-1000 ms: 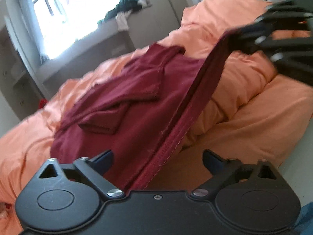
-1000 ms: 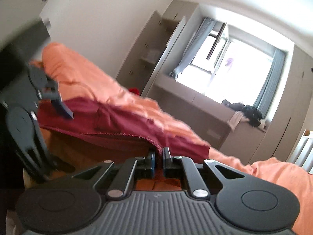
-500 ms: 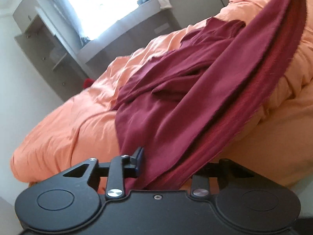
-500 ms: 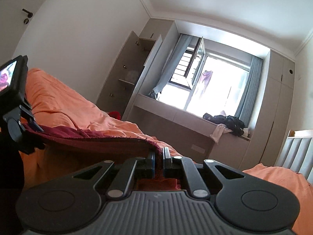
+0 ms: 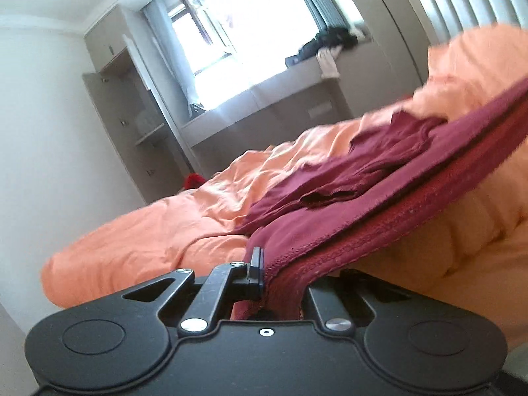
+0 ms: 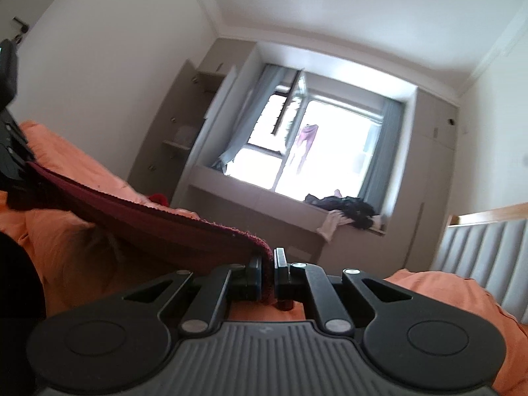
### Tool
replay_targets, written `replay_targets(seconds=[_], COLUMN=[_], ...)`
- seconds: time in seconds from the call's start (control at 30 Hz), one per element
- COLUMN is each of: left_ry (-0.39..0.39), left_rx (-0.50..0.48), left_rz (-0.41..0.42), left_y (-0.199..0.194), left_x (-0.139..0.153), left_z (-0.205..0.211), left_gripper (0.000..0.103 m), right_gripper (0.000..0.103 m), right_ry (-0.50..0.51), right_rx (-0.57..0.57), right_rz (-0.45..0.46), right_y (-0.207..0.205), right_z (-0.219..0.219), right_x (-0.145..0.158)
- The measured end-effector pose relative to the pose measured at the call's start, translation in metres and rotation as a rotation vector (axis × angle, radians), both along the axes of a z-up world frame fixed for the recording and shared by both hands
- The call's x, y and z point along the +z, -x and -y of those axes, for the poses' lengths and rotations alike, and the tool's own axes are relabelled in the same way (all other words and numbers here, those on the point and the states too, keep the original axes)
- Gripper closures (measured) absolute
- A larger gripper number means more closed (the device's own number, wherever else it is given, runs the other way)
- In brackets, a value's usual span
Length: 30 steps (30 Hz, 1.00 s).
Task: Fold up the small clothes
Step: 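Lift the hem with both tools and fold it over the sweater body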
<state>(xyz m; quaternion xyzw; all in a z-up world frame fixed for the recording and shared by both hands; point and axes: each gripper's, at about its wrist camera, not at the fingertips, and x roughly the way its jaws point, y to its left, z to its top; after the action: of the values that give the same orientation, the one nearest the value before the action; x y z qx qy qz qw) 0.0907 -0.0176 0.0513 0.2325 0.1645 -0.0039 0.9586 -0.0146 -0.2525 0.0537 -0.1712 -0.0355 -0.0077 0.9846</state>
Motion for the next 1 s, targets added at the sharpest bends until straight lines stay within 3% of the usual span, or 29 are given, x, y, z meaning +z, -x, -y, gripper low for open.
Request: replay_targets(seconds=[0.23,0.33,0.47,0.57,0.7,0.87,1.0], left_ry=[0.024,-0.011,-0.072,-0.097,-0.024,0.047,0.047], left_rx=[-0.070,-0.101,-0.112,-0.098,-0.092,-0.078,-0.076], left_rz=[0.042,0.069,0.047,0.002,-0.067,0.004,0.061], left_y=[0.059,0.086,0.096,0.086,0.063,0.027,-0.023], left_x=[0.030,0.041,0.036,0.024,0.022,0.045,0.065], left_z=[0.007,0.014,0.019,0.015,0.004,0.004,0.015], left_gripper=[0.099,0.098,0.093,0.093,0.093,0.093,0.093], right_gripper=[0.097,0.097,0.097,0.097,0.097,0.096,0.096], right_ry=[0.015,0.003,-0.034,-0.041,-0.027,-0.030,-0.029], right_rx=[-0.023,-0.037,-0.036,-0.028,-0.022,-0.051,-0.037], right_rz=[0.067,0.098,0.089,0.071,0.051,0.049,0.058], right_y=[0.053,0.072,0.073,0.064,0.041,-0.004,-0.061], right_z=[0.014,0.020,0.026,0.027,0.025,0.030,0.041], right_x=[0.015,0.023,0.026,0.025,0.024,0.026,0.041])
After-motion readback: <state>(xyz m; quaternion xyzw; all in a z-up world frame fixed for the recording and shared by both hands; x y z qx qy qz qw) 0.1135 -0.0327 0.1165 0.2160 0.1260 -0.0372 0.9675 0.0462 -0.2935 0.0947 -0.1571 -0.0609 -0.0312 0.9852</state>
